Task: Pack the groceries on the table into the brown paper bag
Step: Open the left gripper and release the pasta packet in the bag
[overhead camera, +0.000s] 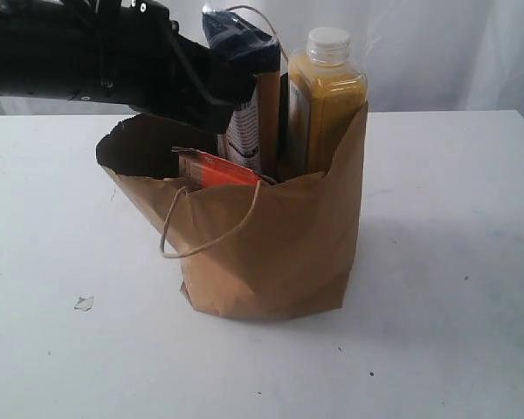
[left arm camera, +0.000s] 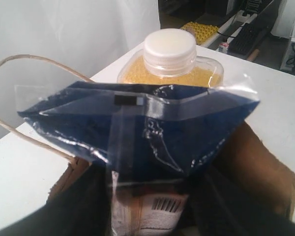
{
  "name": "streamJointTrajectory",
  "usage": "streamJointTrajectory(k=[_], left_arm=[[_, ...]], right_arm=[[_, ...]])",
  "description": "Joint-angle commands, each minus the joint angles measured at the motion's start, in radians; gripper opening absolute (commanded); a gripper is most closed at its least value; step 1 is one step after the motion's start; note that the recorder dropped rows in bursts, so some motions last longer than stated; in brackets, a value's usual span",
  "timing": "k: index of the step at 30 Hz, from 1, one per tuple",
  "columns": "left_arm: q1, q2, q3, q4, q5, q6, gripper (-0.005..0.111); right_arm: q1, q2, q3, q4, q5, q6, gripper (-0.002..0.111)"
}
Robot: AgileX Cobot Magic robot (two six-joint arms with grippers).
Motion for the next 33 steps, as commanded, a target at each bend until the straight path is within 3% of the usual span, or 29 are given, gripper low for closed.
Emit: streamJointTrajectory(k=[1, 8, 16, 33], left_arm=[[-0.002, -0.012, -0.007, -0.022, 0.002, -0.008, 0.052], [-0.002, -0.012, -0.007, -0.022, -0.004, -0.008, 0.052], [-0.002, -0.055, -0.009, -0.016, -0.109, 0.0, 0.052], [-0.002, -0.077, -0.009, 0.013, -0.05, -0.007, 0.052]], right_arm=[[-0.004, -0.005, 0.005, 0.0, -0.006, 0.005, 0.0], [-0.004, -0.005, 0.005, 0.0, -0.006, 0.005, 0.0], [-0.004, -0.005, 0.005, 0.0, -0.006, 0.005, 0.0], [-0.004, -0.005, 0.005, 0.0, -0.006, 0.005, 0.0]])
